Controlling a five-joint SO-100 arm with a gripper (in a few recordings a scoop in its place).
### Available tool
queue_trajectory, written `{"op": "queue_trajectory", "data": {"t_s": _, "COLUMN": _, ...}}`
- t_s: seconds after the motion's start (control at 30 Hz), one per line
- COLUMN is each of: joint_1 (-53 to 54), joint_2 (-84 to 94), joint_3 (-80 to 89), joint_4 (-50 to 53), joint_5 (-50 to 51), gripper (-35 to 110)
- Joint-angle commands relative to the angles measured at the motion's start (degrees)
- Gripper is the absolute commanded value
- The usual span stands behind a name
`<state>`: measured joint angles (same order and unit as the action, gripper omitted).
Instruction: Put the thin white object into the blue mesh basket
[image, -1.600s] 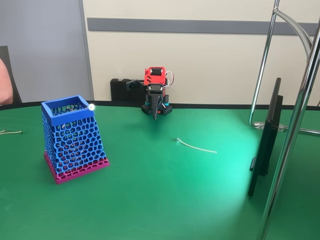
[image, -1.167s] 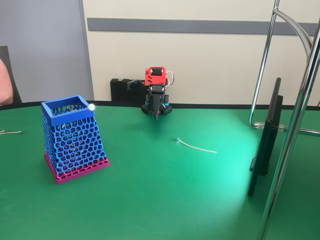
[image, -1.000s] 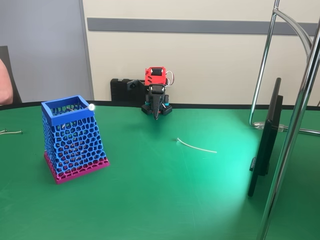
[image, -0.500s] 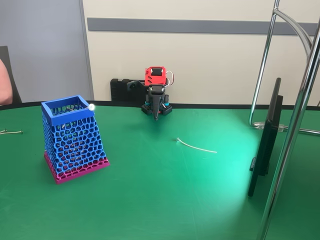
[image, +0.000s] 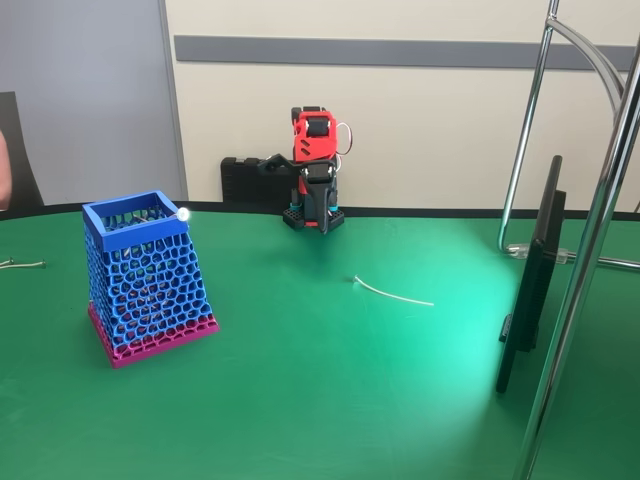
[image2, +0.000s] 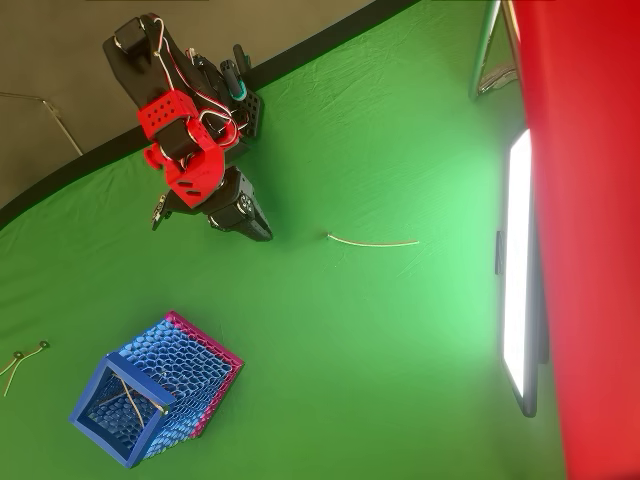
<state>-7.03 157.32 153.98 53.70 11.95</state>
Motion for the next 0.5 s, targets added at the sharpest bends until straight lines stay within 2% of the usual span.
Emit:
{"op": "queue_trajectory", "data": {"t_s": 0.0, "joint_1": -1.8, "joint_2": -4.6, "joint_3": -5.7, "joint_4": 1.1, "joint_5": 4.0, "gripper": 1}}
{"op": "queue_trajectory", "data": {"t_s": 0.27, "joint_1": -6.9, "joint_2": -20.0, "joint_3": -19.6, "joint_4": 8.9, "joint_5": 19.0, "gripper": 1}}
{"op": "queue_trajectory", "data": {"t_s": 0.47, "joint_1": -7.3, "joint_2": -33.9, "joint_3": -29.7, "joint_4": 11.6, "joint_5": 25.3, "gripper": 1}}
